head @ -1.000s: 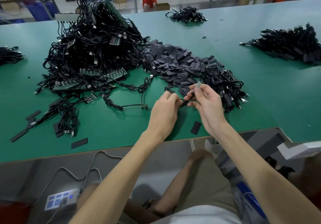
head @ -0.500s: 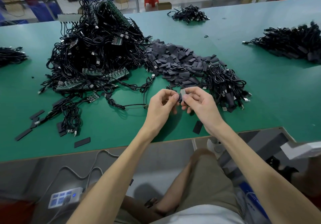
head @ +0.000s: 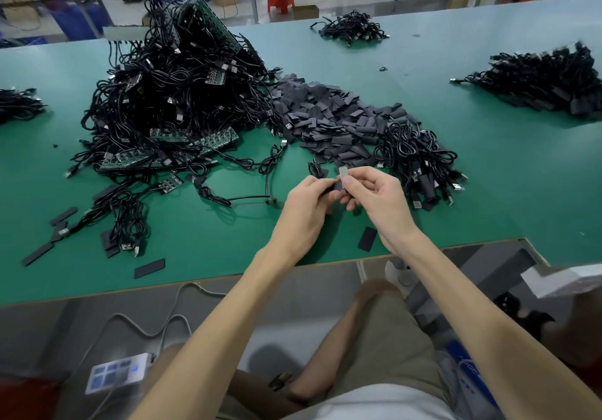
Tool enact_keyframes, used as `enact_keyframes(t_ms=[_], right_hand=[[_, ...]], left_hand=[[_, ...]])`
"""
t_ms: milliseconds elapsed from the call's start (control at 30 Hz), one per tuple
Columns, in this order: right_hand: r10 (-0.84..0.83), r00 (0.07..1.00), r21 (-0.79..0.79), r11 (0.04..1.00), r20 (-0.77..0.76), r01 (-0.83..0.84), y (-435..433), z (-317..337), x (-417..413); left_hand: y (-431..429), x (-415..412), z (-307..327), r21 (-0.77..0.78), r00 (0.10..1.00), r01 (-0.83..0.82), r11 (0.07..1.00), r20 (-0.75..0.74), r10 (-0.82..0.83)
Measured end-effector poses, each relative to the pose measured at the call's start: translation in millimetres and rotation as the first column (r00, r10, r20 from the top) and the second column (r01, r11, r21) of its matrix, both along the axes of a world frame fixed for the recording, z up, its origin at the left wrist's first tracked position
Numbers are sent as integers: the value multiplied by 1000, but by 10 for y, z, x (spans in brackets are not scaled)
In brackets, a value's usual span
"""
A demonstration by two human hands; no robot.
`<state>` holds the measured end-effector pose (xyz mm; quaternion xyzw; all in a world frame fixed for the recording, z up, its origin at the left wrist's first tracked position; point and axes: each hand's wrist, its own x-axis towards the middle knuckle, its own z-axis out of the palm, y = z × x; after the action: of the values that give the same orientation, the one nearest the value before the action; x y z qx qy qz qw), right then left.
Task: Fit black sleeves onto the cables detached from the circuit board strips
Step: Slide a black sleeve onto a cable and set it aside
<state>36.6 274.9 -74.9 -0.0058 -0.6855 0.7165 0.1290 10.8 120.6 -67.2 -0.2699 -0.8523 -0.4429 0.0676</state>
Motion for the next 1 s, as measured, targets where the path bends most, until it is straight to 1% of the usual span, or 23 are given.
enact_keyframes(t_ms=[133,233,367,500,600,700,800,1000], right_hand=[[3,1000,22,1000,-1,-3,-18,4,0],[8,1000,111,994,17,-10,-33,2,-8],[27,997,286,957,73,-47,-45,-18,-14],[49,996,303,951,74,-69,-40,-10,-5],[64,996,306,949,64,-80,-27,-8,-2],[72,996,301,950,54,-85,-26,-13,2],[84,995,311,945,54,-97,-26,-16,-3],[118,992,318,939,52,-128,-31,-7,4]], left_hand=[[-153,-74,1,2,1000,-19,1000,9,19],[-260,-96,-10,28,999,-48,998,11,48],[-292,-20,5,-96,988,-78,992,-141,64],[-310,41,37,-161,972,-109,981,-225,71],[-300,50,54,-184,968,-136,974,-232,92],[-300,55,46,-163,963,-154,975,-244,112],[-312,46,44,-162,957,-158,974,-266,111],[-309,33,20,-174,961,-150,973,-256,102]])
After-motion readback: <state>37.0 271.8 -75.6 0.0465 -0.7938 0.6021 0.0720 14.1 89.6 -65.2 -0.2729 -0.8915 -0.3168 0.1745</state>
